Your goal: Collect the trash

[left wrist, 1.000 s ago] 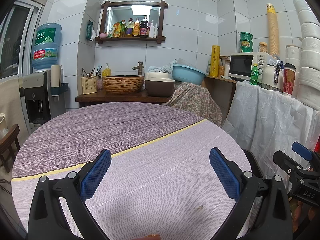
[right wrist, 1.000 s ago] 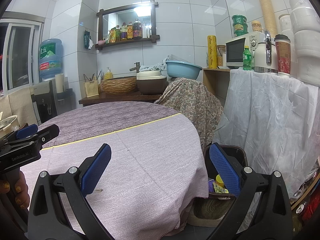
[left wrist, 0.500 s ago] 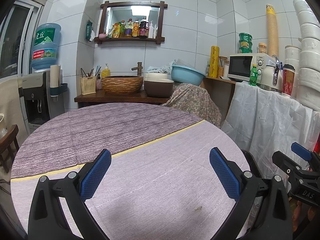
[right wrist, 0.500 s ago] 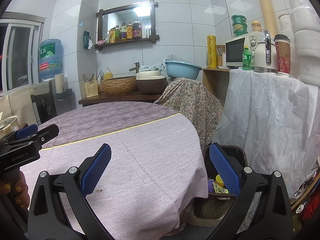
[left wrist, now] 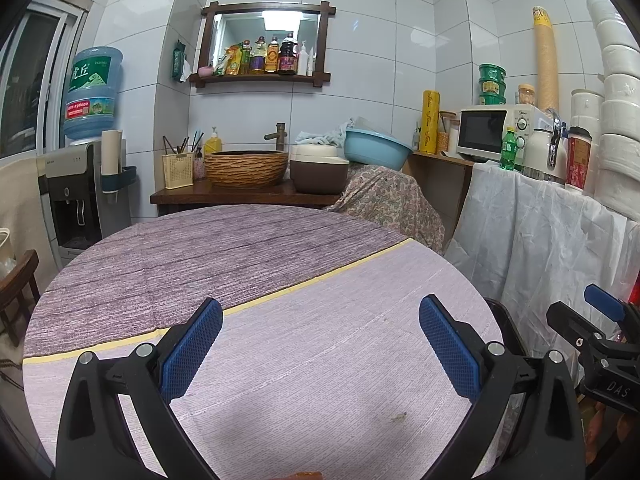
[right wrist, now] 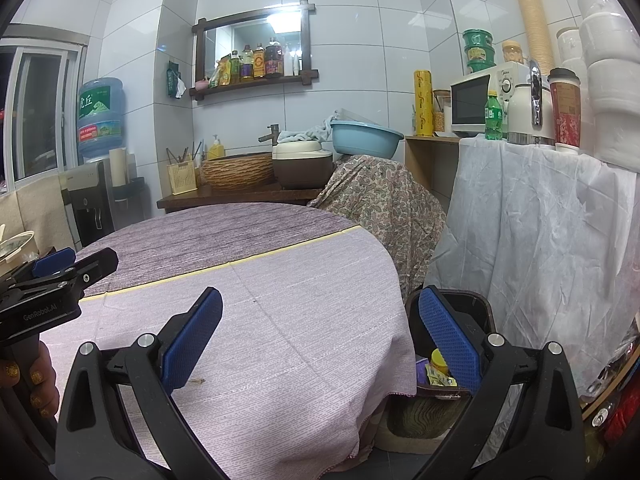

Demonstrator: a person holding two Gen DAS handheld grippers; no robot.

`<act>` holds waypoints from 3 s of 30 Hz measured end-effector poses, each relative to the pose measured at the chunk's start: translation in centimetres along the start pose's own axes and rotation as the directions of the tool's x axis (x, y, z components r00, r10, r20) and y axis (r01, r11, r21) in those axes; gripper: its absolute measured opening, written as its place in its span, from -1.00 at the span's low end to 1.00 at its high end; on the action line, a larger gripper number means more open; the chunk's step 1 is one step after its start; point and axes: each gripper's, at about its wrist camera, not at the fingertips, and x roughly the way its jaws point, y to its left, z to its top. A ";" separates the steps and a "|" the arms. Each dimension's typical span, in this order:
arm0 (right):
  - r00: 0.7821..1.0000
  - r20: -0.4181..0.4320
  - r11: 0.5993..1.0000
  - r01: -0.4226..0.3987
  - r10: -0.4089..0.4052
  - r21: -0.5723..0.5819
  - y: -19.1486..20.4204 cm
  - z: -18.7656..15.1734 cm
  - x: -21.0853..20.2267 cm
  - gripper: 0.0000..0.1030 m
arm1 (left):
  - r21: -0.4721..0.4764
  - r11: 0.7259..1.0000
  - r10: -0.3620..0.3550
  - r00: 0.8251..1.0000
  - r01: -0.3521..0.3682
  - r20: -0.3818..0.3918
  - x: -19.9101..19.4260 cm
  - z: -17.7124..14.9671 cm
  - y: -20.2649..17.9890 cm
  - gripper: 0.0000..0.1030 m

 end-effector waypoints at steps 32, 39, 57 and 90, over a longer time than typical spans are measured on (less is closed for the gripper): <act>1.000 -0.002 1.000 0.000 0.000 0.000 0.1 0.0 0.0 0.89 | 0.002 1.000 0.000 1.000 0.000 -0.005 0.1 -0.1 -0.2 0.89; 1.000 -0.002 1.000 0.001 -0.001 0.000 0.1 0.1 0.0 0.89 | -0.008 1.000 -0.019 1.000 0.019 -0.007 0.1 -0.2 -0.2 0.89; 1.000 -0.001 1.000 -0.001 0.001 0.001 0.0 -0.1 0.0 0.89 | -0.004 1.000 0.002 1.000 -0.002 -0.010 0.1 0.1 0.0 0.89; 1.000 -0.004 1.000 -0.001 0.001 0.001 0.1 -0.1 0.0 0.89 | 0.000 1.000 0.003 1.000 -0.003 -0.012 0.1 0.2 -0.1 0.90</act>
